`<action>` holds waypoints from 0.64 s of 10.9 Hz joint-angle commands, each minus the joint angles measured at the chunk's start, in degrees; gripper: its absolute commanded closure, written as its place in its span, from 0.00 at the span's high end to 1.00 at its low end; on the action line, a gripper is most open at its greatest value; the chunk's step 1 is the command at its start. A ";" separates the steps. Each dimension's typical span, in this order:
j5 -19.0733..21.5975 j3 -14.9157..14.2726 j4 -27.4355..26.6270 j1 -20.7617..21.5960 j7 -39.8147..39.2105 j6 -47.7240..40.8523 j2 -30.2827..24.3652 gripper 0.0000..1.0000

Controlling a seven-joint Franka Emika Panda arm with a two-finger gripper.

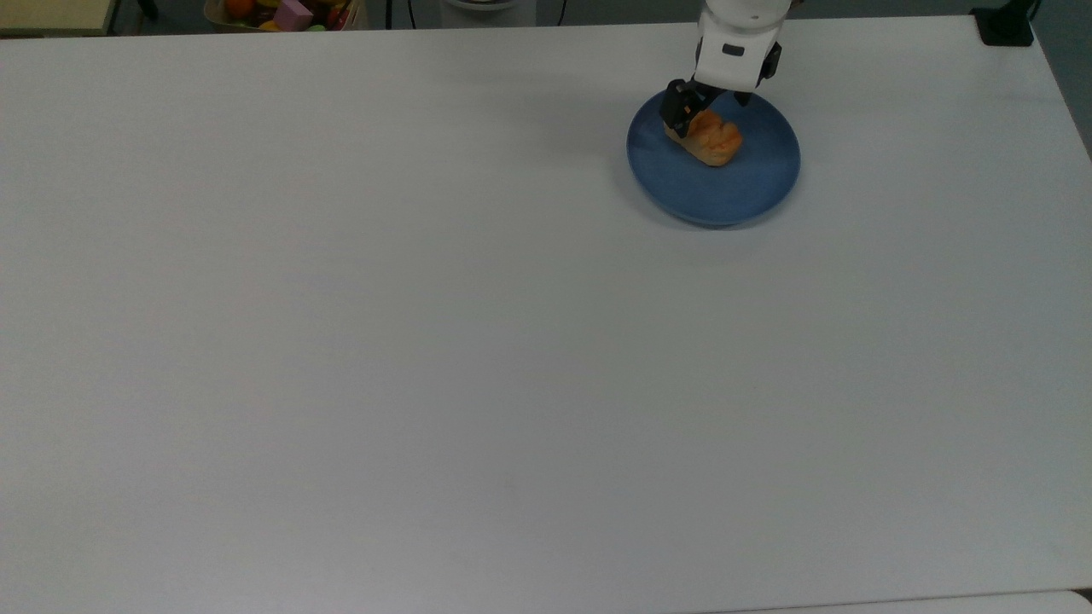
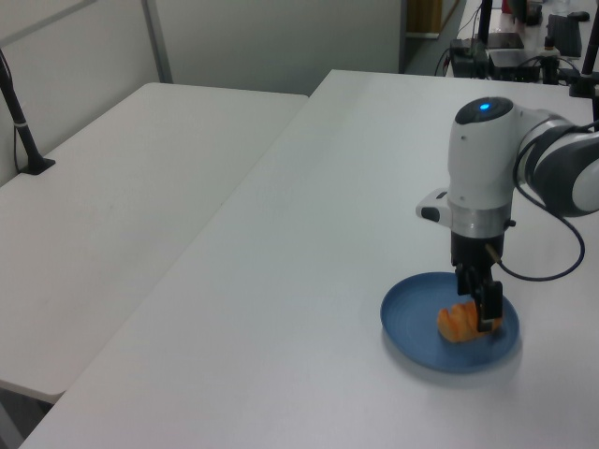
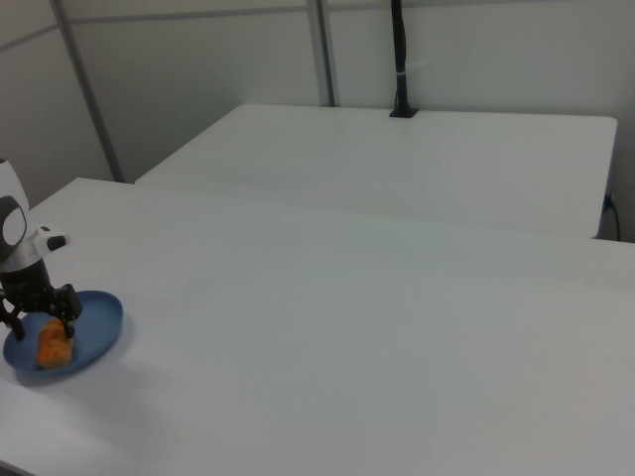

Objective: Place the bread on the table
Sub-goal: 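Lower the gripper over the orange bread roll and close on it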

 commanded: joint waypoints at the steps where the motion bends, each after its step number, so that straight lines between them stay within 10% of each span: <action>1: -2.07 -0.29 -0.17 0.42 0.54 1.56 1.35 0.90; 4: -2.43 -0.29 0.01 -0.01 0.63 1.39 1.53 0.36; 7: -2.43 -0.29 0.10 -0.19 1.07 0.86 1.27 0.16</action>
